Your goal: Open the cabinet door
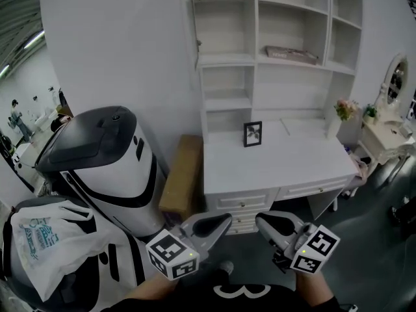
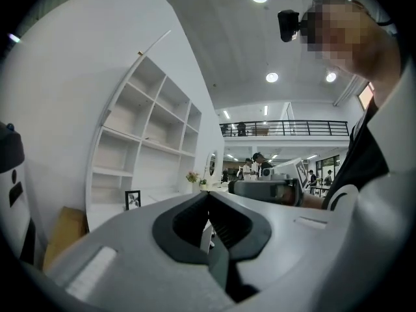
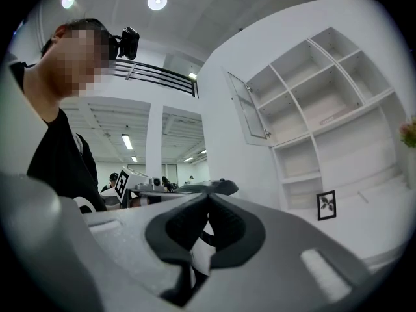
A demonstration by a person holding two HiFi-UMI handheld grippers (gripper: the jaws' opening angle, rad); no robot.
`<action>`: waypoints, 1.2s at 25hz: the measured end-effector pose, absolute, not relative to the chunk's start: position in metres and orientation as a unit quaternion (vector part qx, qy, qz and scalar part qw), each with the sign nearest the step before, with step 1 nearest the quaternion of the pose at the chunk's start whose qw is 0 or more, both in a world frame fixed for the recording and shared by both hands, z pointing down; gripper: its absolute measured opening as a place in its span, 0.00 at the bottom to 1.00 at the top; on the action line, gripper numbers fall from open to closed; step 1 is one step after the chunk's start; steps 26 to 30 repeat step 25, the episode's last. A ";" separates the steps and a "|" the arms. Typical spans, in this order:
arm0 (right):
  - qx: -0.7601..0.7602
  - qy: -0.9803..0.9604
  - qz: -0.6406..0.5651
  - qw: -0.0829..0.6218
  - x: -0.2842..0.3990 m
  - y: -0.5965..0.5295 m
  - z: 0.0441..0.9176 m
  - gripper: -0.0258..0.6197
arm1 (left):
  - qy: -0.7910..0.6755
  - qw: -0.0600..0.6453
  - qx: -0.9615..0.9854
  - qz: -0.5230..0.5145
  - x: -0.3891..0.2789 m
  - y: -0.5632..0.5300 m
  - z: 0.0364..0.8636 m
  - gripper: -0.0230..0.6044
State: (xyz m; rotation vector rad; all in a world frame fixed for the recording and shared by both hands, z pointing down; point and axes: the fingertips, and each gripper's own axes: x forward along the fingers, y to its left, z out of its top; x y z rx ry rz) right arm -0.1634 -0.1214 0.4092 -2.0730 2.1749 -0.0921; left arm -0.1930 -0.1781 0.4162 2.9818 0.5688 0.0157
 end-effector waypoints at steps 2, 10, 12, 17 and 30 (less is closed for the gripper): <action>-0.687 0.724 -0.029 0.065 -0.168 -0.119 0.411 0.04 | 0.192 0.048 0.980 0.004 -0.196 -0.173 0.417 0.05; -0.687 0.725 -0.024 0.047 -0.171 -0.120 0.411 0.04 | 0.196 0.051 0.979 0.007 -0.200 -0.172 0.415 0.05; -0.686 0.726 -0.020 0.039 -0.171 -0.122 0.413 0.04 | 0.195 0.047 0.980 0.007 -0.201 -0.174 0.416 0.05; -0.689 0.722 -0.035 0.044 -0.169 -0.123 0.425 0.04 | 0.198 0.051 0.979 0.011 -0.199 -0.175 0.422 0.05; -0.687 0.724 -0.047 0.043 -0.168 -0.131 0.433 0.04 | 0.193 0.052 0.980 0.009 -0.198 -0.187 0.423 0.05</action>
